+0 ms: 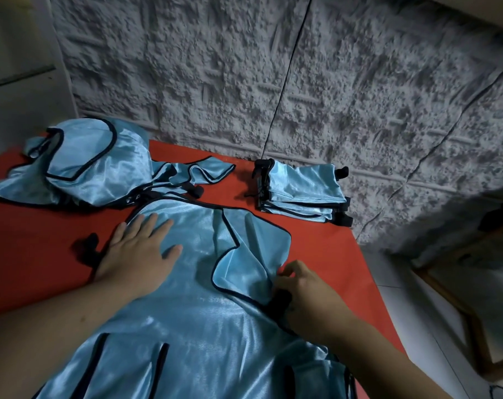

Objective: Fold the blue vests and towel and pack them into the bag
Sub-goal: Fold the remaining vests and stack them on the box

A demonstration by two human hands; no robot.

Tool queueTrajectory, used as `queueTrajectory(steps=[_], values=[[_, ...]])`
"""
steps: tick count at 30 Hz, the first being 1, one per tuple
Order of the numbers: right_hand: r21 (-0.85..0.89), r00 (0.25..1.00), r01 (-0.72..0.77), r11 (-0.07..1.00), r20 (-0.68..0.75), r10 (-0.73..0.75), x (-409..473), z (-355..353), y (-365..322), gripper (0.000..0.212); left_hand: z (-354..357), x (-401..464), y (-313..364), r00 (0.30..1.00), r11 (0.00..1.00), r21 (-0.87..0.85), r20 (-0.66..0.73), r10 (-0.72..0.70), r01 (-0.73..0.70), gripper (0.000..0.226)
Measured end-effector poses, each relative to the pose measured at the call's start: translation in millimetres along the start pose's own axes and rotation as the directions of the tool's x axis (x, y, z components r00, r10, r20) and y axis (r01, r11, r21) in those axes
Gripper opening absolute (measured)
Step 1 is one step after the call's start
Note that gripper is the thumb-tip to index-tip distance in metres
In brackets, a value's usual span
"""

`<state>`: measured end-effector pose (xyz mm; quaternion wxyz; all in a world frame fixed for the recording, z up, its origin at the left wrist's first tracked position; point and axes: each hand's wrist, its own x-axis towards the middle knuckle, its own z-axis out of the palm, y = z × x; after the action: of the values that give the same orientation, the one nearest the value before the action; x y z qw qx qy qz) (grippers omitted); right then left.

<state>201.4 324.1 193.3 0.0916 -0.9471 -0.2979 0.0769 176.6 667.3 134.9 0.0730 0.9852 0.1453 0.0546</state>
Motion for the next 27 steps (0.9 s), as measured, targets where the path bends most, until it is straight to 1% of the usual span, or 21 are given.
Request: queueTrajectory(steps=[3, 4, 5, 7, 8, 11, 12, 13, 14, 16, 17, 18, 20, 21, 22, 23, 24, 25, 26, 27], values=[[0.092, 0.989, -0.048, 0.995, -0.133, 0.060, 0, -10, 13, 0.018, 0, -1, 0, 1.000, 1.000, -0.002, -0.007, 0.005, -0.005, 0.074], [0.111, 0.984, -0.069, 0.991, -0.159, 0.087, 1, -14, 19, 0.017, 0, -1, 0, 1.000, 1.000, 0.001, -0.004, 0.005, -0.005, 0.074], [0.147, 0.977, -0.106, 0.984, -0.171, 0.130, 1, -19, 25, 0.022, 0, 0, 0, 1.000, 1.000, 0.003, -0.003, 0.005, -0.004, 0.074], [0.190, 0.955, -0.226, 0.956, -0.152, 0.256, 4, -30, 38, 0.027, 0, 0, 0, 1.000, 1.000, 0.006, -0.004, 0.002, -0.002, 0.074], [0.173, 0.943, -0.286, 0.943, -0.123, 0.308, 7, -35, 46, 0.029, 1, 0, -1, 1.000, 1.000, 0.008, -0.004, 0.002, -0.002, 0.074], [0.152, 0.910, -0.403, 0.903, -0.038, 0.412, 16, -50, 67, 0.033, 1, 0, -1, 1.000, 1.000, 0.007, -0.008, 0.004, -0.004, 0.074], [0.199, 0.896, -0.430, 0.881, -0.020, 0.443, 19, -54, 70, 0.035, 1, 0, -1, 1.000, 1.000, 0.008, -0.009, 0.003, -0.003, 0.074], [0.305, 0.877, -0.459, 0.834, 0.007, 0.480, 20, -58, 74, 0.035, 1, 0, 0, 1.000, 1.000, 0.010, -0.013, 0.003, -0.003, 0.074], [0.459, 0.857, -0.476, 0.750, 0.050, 0.513, 21, -60, 76, 0.033, 0, 0, 0, 1.000, 1.000, 0.016, -0.013, 0.001, -0.001, 0.074], [0.708, 0.826, -0.474, 0.523, 0.151, 0.543, 21, -64, 80, 0.023, 0, 0, 0, 1.000, 1.000, 0.017, -0.014, -0.004, 0.004, 0.074], [0.756, 0.816, -0.467, 0.459, 0.169, 0.553, 21, -65, 86, 0.018, -1, 0, 1, 1.000, 1.000, 0.017, -0.014, -0.007, 0.007, 0.074], [0.780, 0.808, -0.464, 0.421, 0.177, 0.563, 22, -66, 91, 0.014, -1, -1, 1, 1.000, 1.000, 0.018, -0.014, -0.011, 0.011, 0.074], [0.770, 0.792, -0.470, 0.432, 0.152, 0.591, 22, -67, 100, 0.006, -1, -1, 1, 1.000, 1.000, 0.024, -0.016, -0.013, 0.013, 0.073], [0.752, 0.780, -0.484, 0.447, 0.139, 0.610, 23, -65, 105, 0.006, -1, -1, 1, 1.000, 1.000, 0.028, -0.017, -0.011, 0.012, 0.073], [0.725, 0.769, -0.503, 0.470, 0.129, 0.626, 23, -64, 110, 0.007, -1, -1, 1, 1.000, 1.000, 0.028, -0.017, -0.008, 0.009, 0.073], [0.668, 0.768, -0.531, 0.521, 0.119, 0.629, 24, -62, 113, 0.008, -1, -1, 1, 1.000, 1.000, 0.027, -0.017, -0.007, 0.007, 0.073], [0.566, 0.771, -0.569, 0.596, 0.115, 0.627, 26, -62, 113, 0.008, -1, -1, 0, 1.000, 1.000, 0.025, -0.018, -0.008, 0.009, 0.073], [0.419, 0.780, -0.595, 0.686, 0.095, 0.618, 29, -63, 113, 0.006, -1, -1, 0, 1.000, 1.000, 0.021, -0.018, -0.009, 0.010, 0.073], [0.262, 0.794, -0.594, 0.761, 0.043, 0.606, 34, -64, 109, 0.006, -1, 0, 0, 1.000, 1.000, 0.016, -0.015, -0.011, 0.011, 0.073], [0.157, 0.806, -0.578, 0.801, -0.049, 0.591, 41, -65, 101, 0.012, -1, -1, -1, 1.000, 1.000, 0.013, -0.011, -0.012, 0.012, 0.073]])
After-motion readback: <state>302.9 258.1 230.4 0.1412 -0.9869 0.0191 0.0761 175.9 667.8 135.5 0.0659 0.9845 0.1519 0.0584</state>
